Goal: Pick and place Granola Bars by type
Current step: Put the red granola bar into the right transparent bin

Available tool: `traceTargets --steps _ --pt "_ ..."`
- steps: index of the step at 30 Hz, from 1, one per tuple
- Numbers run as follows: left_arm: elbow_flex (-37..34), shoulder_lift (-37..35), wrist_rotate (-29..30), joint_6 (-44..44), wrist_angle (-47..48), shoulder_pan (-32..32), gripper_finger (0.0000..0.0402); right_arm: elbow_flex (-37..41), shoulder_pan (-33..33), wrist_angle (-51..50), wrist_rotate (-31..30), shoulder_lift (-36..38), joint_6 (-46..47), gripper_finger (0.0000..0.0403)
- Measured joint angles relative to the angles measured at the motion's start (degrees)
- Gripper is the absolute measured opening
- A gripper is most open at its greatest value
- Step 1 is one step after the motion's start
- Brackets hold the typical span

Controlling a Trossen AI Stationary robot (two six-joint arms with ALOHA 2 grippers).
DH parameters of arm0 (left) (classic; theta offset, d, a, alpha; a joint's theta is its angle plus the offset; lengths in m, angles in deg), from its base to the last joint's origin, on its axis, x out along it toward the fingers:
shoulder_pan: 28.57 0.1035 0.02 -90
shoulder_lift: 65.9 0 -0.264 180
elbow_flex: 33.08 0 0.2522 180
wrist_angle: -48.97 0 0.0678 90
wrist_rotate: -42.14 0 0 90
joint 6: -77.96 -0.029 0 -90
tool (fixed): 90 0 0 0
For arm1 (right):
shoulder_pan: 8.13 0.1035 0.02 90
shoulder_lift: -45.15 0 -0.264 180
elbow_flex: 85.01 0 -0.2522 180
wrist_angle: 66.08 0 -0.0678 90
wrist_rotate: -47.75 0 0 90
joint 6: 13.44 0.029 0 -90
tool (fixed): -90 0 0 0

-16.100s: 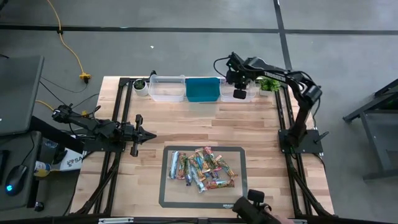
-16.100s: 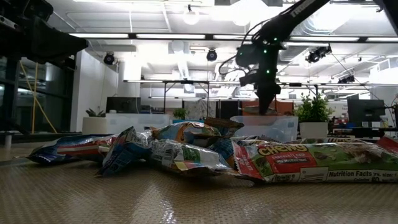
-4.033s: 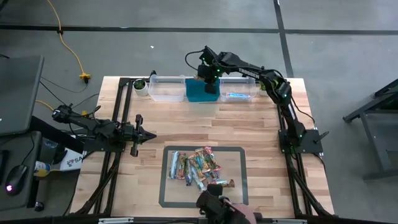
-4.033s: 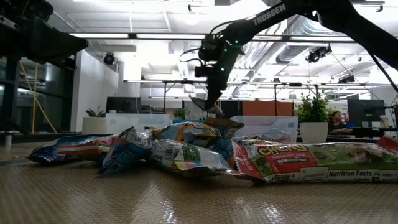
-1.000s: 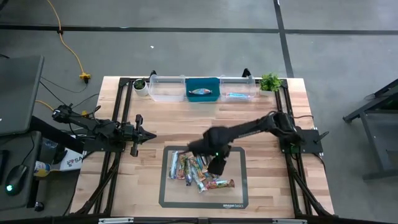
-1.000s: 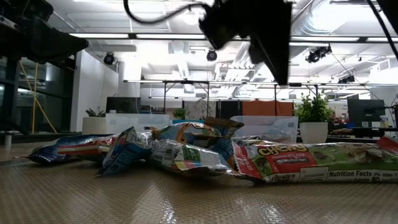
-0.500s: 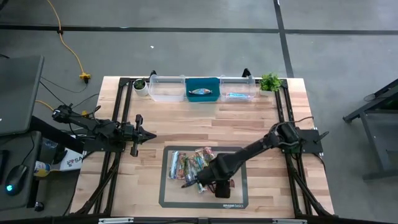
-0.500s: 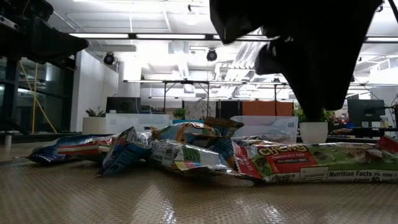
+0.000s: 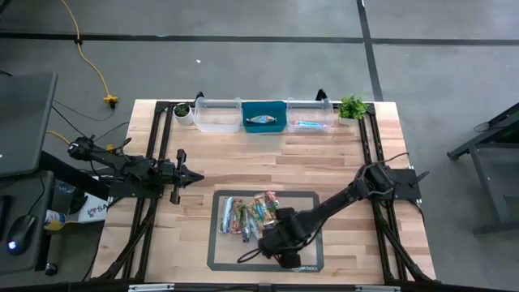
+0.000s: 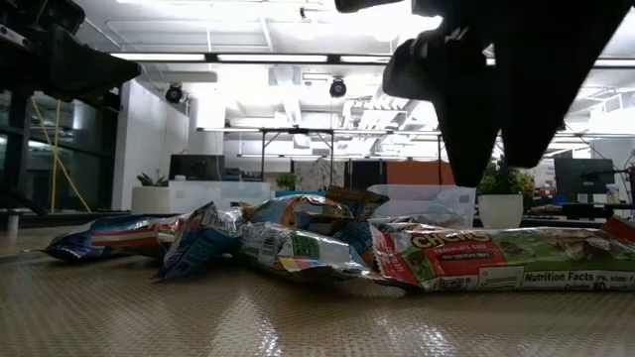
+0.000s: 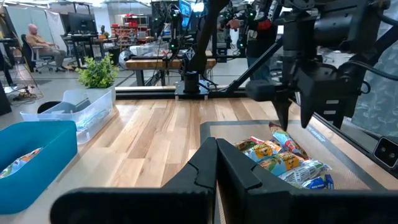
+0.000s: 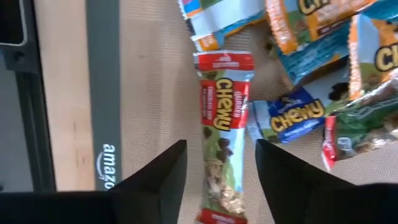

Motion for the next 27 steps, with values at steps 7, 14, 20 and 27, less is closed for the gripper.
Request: traceTargets --steps 7,14,20,27 --pt "0.0 0.0 0.0 0.0 0.0 -0.01 0.0001 0.0 2.2 0.14 -3.34 0.0 2.94 0.0226" --pt "0.02 0.0 0.0 0.0 0.0 0.02 0.0001 4.63 3.83 1.39 -4.43 -0.02 8.51 0.024" --pt "0.02 0.0 0.0 0.0 0.0 -0.01 0.0001 10.69 4.69 7.09 -4.11 -0.04 11.03 0.024" --pt "0.02 0.0 0.0 0.0 0.0 0.02 0.0001 13.98 4.7 11.05 -3.5 0.44 10.78 0.0239"
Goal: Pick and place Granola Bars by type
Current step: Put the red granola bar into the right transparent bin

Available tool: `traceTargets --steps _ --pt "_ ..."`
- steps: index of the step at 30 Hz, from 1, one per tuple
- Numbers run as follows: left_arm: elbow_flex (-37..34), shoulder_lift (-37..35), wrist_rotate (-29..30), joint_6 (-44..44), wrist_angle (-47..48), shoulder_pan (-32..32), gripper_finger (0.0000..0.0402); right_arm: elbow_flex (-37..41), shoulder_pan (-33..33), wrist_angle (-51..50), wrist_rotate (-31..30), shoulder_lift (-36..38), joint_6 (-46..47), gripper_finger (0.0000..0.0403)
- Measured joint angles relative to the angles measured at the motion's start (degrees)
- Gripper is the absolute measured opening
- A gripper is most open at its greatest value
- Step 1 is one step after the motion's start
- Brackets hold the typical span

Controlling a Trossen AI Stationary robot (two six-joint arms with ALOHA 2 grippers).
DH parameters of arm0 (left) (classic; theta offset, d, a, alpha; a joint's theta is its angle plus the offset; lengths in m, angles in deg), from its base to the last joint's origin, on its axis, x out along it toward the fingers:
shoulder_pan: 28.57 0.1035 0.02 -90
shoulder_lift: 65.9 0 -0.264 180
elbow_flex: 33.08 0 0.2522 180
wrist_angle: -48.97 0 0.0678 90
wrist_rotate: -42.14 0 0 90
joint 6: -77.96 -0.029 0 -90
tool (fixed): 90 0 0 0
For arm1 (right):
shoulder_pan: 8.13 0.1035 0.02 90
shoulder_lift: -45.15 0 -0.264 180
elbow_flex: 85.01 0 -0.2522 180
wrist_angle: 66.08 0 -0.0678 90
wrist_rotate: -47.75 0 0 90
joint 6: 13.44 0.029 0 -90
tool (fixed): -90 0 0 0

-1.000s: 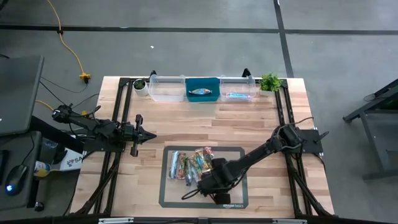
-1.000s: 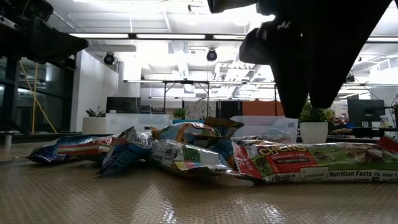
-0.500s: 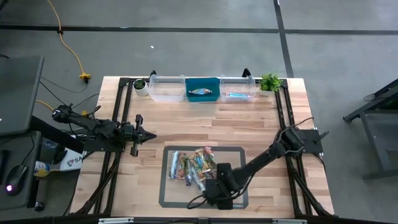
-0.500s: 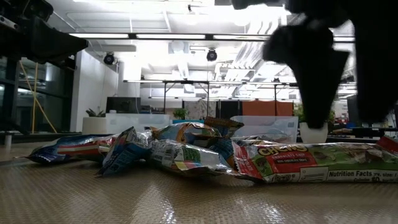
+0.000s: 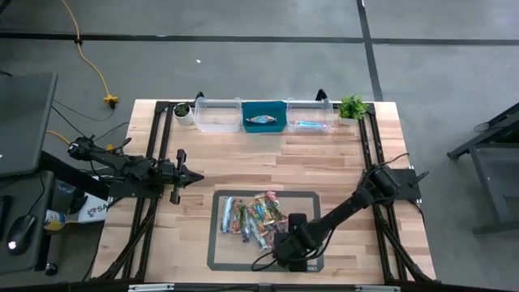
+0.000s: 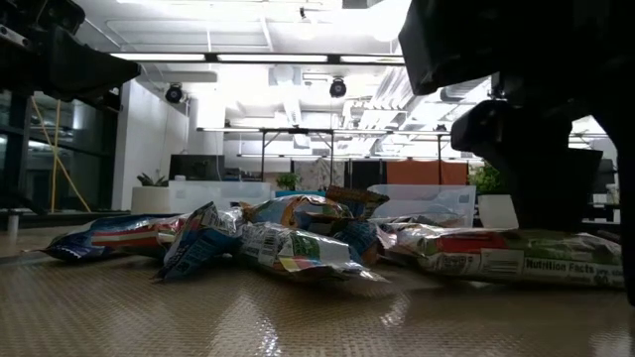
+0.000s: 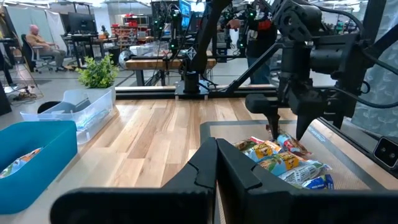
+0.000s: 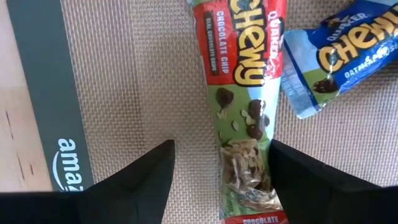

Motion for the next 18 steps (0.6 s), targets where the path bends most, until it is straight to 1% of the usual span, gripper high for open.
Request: traceTargets --steps 4,18 --pt "0.0 0.0 0.0 0.0 0.0 -0.01 0.0001 0.05 -0.02 0.29 0.2 -0.07 -1.34 0.0224" --pt "0.0 0.0 0.0 0.0 0.0 0.0 0.0001 0.18 -0.11 0.2 0.28 -0.27 -3.17 0.0141"
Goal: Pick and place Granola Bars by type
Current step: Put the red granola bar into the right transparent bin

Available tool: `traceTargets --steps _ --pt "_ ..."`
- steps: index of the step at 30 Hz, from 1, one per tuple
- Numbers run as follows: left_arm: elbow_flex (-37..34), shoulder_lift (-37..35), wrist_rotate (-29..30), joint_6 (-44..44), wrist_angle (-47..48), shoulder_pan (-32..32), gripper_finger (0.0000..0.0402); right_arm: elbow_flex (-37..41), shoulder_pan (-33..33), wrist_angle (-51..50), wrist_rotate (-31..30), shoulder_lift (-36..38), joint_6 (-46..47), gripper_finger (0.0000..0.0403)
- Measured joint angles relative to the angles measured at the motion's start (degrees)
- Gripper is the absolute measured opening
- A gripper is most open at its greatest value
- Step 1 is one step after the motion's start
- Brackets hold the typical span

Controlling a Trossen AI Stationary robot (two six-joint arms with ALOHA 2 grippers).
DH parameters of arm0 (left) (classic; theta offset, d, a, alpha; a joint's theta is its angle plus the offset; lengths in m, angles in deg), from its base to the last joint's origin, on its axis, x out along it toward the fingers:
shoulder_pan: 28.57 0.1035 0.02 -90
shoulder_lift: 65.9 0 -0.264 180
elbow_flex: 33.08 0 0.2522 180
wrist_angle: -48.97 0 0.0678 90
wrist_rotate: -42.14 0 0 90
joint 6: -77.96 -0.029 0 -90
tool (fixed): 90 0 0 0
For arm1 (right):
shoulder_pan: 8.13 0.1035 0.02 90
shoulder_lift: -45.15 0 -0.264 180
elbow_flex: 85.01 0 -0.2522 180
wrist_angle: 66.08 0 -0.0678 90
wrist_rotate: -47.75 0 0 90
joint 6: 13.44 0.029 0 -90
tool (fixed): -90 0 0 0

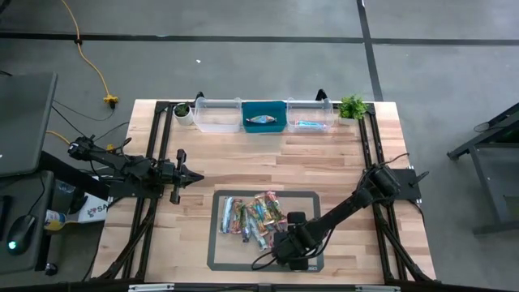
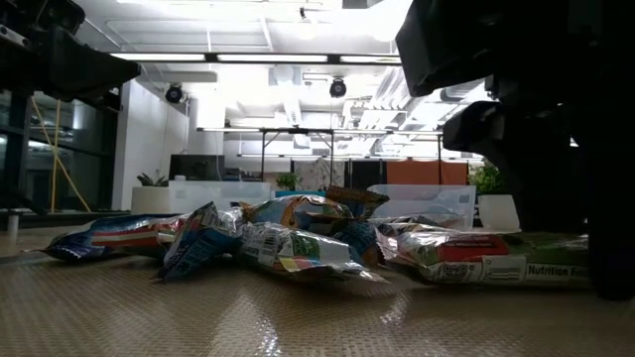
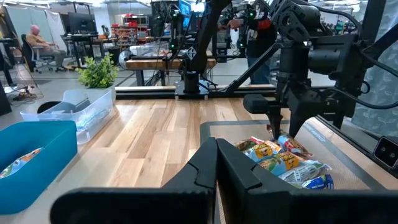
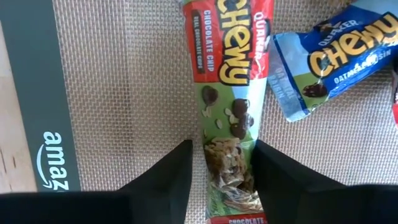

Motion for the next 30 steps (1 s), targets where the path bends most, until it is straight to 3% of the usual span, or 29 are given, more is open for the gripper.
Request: traceTargets --steps 30 --pt "-0.02 0.0 0.0 0.0 0.0 0.0 0.0001 0.33 0.02 0.0 0.04 1.98 2.14 0.0065"
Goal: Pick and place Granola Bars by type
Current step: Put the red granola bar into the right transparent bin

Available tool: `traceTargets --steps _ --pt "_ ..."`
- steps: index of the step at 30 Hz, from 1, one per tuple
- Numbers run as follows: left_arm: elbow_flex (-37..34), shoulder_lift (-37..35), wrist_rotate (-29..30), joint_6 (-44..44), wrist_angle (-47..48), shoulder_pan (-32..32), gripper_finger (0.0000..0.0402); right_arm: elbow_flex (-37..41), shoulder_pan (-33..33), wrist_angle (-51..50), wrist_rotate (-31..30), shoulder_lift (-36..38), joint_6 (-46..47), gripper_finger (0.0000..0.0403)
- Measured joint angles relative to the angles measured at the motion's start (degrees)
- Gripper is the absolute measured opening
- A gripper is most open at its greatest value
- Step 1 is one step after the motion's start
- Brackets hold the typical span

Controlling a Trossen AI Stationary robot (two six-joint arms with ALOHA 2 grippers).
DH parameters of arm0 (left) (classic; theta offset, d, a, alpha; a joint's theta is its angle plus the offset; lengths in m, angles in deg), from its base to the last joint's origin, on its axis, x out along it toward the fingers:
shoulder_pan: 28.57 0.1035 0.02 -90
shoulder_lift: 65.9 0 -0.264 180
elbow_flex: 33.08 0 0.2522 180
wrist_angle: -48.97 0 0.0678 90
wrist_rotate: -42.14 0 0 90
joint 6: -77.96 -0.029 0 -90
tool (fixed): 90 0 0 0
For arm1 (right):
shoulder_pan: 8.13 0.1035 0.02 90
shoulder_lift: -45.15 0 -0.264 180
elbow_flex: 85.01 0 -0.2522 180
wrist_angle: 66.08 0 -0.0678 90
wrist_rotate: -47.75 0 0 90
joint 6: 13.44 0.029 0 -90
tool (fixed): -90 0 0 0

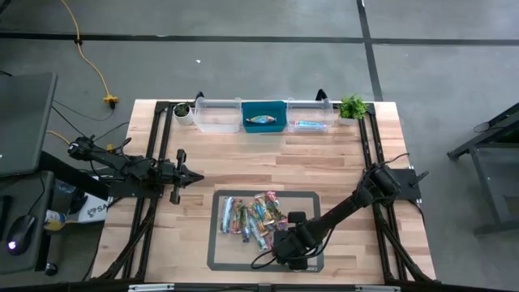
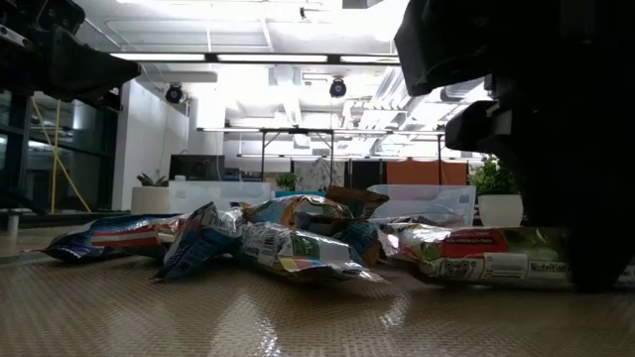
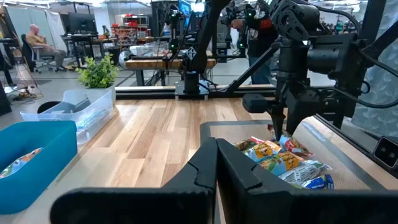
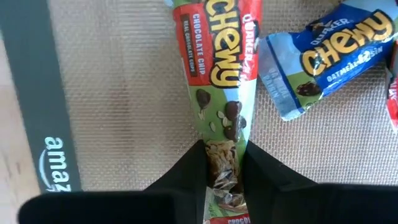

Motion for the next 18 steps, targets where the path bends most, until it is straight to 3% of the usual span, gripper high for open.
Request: traceTargets --steps 8,18 --pt "0.02 0.02 0.0 0.0 0.0 -0.02 0.0001 -0.15 -0.25 4.72 1.86 5.24 0.88 0.0057" --pt "0.02 0.01 0.0 0.0 0.0 -0.01 0.0001 -0.17 -0.25 16.71 -0.04 12.77 1.37 0.0057"
